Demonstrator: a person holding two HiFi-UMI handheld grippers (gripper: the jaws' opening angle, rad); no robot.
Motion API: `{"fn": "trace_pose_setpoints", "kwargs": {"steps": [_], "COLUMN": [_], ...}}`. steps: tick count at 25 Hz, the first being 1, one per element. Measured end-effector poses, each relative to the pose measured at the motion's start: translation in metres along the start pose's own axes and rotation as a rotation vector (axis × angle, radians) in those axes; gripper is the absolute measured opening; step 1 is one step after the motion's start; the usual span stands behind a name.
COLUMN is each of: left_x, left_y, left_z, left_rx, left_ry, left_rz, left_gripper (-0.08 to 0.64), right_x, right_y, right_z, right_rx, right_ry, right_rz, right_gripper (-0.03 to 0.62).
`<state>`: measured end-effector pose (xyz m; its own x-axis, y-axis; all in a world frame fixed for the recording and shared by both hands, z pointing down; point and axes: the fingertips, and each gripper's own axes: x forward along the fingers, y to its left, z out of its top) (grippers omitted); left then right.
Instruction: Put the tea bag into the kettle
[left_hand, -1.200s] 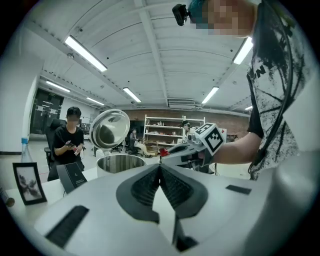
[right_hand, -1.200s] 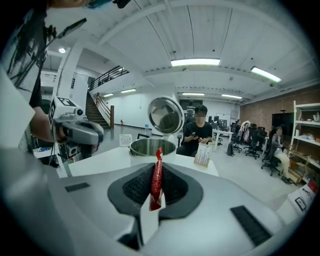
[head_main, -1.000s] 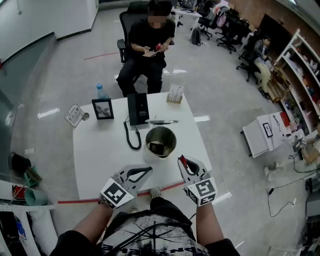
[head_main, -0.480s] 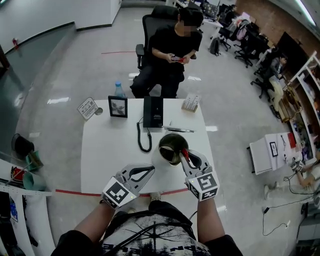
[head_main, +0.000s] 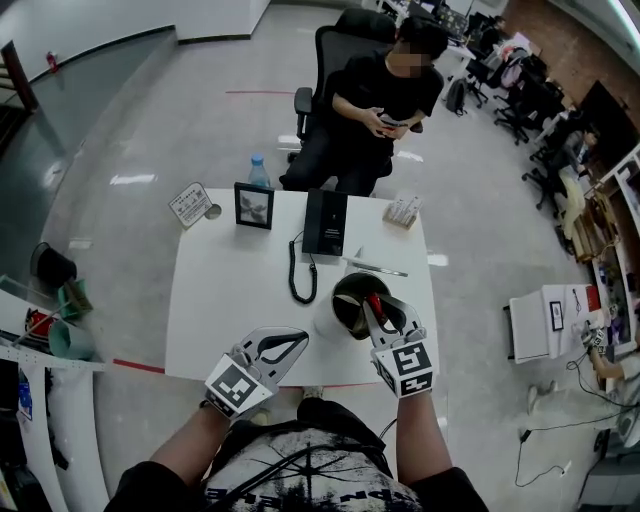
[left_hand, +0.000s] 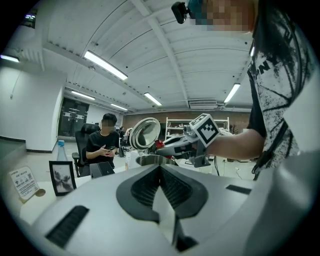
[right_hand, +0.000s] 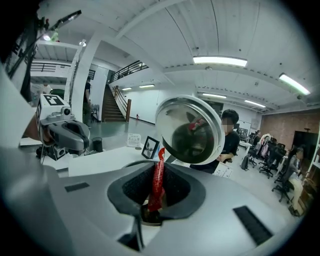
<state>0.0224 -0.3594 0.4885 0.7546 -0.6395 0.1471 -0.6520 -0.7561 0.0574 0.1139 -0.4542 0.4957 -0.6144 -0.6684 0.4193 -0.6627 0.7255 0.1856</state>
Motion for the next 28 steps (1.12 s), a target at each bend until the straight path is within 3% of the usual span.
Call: {"fn": "trace_pose_setpoints", "kwargs": {"steps": [10,19,28], "left_x": [0.003,0.005,0.002], "left_y": [0.004,0.004,0.005], "left_z": [-0.003,-0.006,-0.003], "left_rx": [0.002,-0.001,0.009], "left_ry": [0.007,0.016,0.005], "left_rz": [0.005,0.000,-0.002], "left_gripper": [0.009,0.009,0.008], "right_x": [0.009,0.015,0.008], "right_y": [0.000,0.004,0.001], "right_z": [0.001,-0.003,0.001], "right_rx": [0.008,0.011,0.017], "right_ry": [0.007,0.014,-0.035], "right_rz": [0.019,0.040,0.010], "right_gripper": [0.046,0.187,0.195]}}
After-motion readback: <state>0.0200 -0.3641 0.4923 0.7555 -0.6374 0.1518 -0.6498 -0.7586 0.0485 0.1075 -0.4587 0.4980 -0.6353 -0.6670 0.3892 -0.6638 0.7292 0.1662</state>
